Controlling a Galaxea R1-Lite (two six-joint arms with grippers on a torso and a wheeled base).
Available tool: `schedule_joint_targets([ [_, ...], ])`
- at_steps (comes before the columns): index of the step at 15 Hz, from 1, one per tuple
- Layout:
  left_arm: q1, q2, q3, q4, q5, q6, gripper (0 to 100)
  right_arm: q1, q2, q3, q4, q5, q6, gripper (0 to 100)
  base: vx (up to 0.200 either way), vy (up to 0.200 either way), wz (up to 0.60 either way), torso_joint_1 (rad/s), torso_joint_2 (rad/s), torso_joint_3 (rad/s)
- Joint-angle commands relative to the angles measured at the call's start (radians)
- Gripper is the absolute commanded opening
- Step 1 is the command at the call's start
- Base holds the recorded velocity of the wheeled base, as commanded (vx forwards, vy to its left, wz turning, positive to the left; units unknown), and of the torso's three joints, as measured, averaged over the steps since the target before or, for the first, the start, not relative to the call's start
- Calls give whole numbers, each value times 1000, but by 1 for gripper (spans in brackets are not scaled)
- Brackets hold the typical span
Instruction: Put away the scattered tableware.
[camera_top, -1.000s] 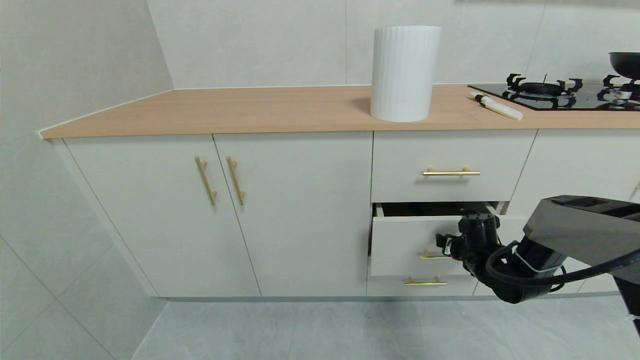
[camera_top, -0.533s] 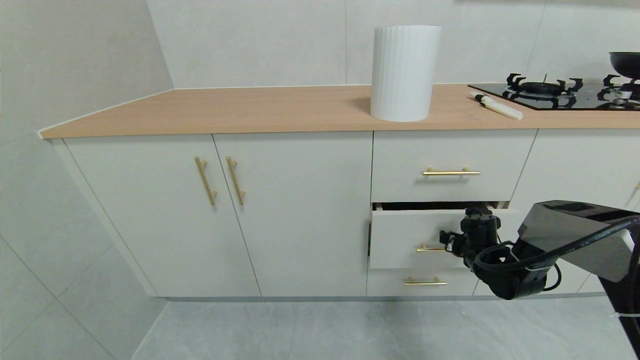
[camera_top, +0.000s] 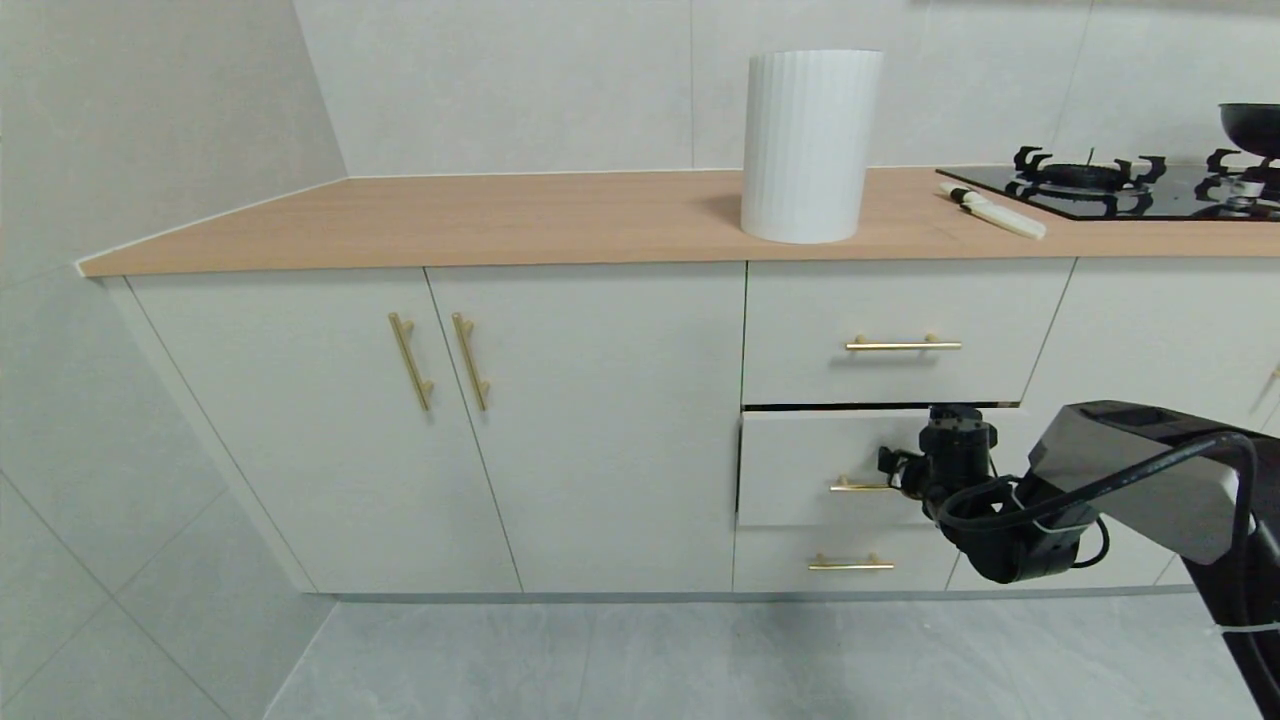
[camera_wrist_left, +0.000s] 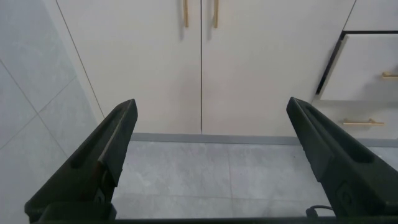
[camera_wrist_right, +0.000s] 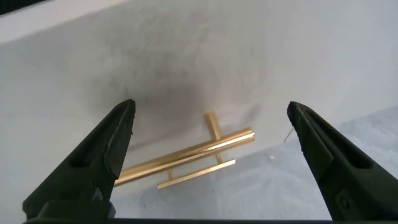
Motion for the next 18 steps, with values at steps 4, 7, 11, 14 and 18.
schedule_joint_targets([
  [4, 0, 2, 0, 0, 1, 0, 100, -12, 61, -121, -3, -26, -1, 100, 0, 0, 0, 0, 0, 0],
  [7, 0, 2, 0, -2, 1, 0, 100, -12, 73, -147, -1, -26, -1, 100, 0, 0, 0, 0, 0, 0],
  [11, 0, 2, 0, 0, 1, 0, 100, -17, 94, -187, -1, -29, -3, 100, 0, 0, 0, 0, 0, 0],
  [14, 0, 2, 0, 0, 1, 0, 100, -15, 82, -173, -3, -38, -3, 100, 0, 0, 0, 0, 0, 0],
  [18, 0, 2, 0, 0, 1, 0, 100, -9, -71, 13, -4, -38, -3, 100, 0, 0, 0, 0, 0, 0],
])
